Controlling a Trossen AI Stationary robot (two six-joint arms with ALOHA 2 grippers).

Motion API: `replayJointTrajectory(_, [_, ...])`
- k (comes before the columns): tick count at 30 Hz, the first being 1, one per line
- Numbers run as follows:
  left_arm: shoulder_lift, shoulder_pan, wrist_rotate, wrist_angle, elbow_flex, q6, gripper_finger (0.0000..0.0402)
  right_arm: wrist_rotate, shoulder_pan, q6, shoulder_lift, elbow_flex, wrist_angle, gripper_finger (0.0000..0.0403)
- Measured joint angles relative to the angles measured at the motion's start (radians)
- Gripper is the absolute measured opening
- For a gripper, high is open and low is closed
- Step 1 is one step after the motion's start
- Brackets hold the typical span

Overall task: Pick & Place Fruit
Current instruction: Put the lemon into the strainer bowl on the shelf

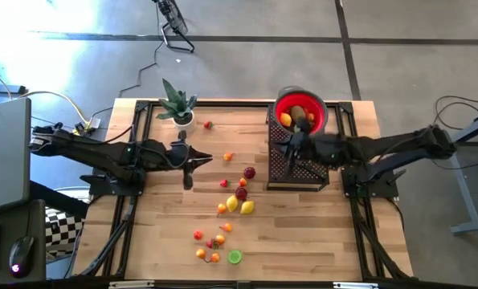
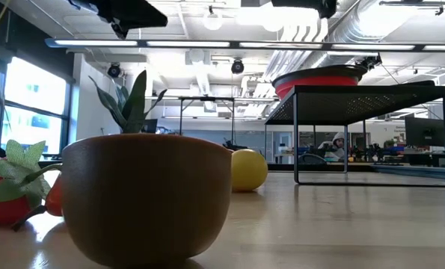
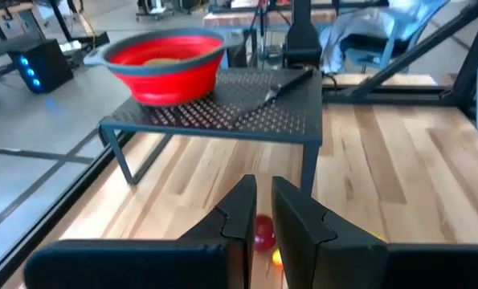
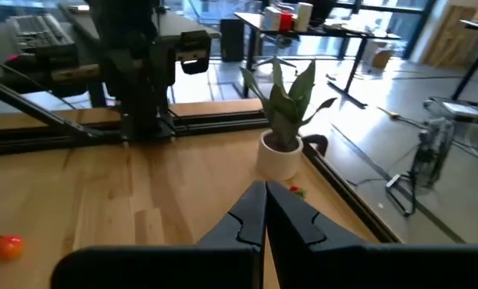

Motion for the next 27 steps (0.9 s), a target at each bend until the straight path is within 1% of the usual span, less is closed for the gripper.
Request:
replayJointTrajectory(3, [0.002,0.0,0.0,-0.027,0.0,0.018,0.0037,0.097,0.069,0.061,0.017,0.0,0.0,0.0003])
replayJointTrajectory(9, [0.002,0.0,0.0,-0.062,0.0,0.074,0.0037,0.251,0.206,0.188,0.056,0.0,0.003,0.0003])
replayJointTrajectory(13, [0.002,0.0,0.001,-0.076,-0.001,0.074,0.0037,0.334,0.278,0.218,0.095,0.022,0.007,0.0003])
replayJointTrajectory(16, [0.002,0.0,0.001,-0.073,-0.001,0.072,0.0037,0.364,0.312,0.205,0.134,0.071,0.001,0.0003])
replayJointTrajectory(21, [0.002,0.0,0.001,-0.073,-0.001,0.071,0.0037,0.366,0.334,0.142,0.211,0.168,-0.037,0.0003])
replayJointTrajectory(24, [0.002,0.0,0.001,-0.073,-0.001,0.071,0.0037,0.365,0.336,0.143,0.262,0.238,-0.127,0.0003])
replayJointTrajectory(27, [0.002,0.0,0.001,-0.073,-0.001,0.071,0.0037,0.354,0.335,0.186,0.317,0.324,-0.255,0.0003])
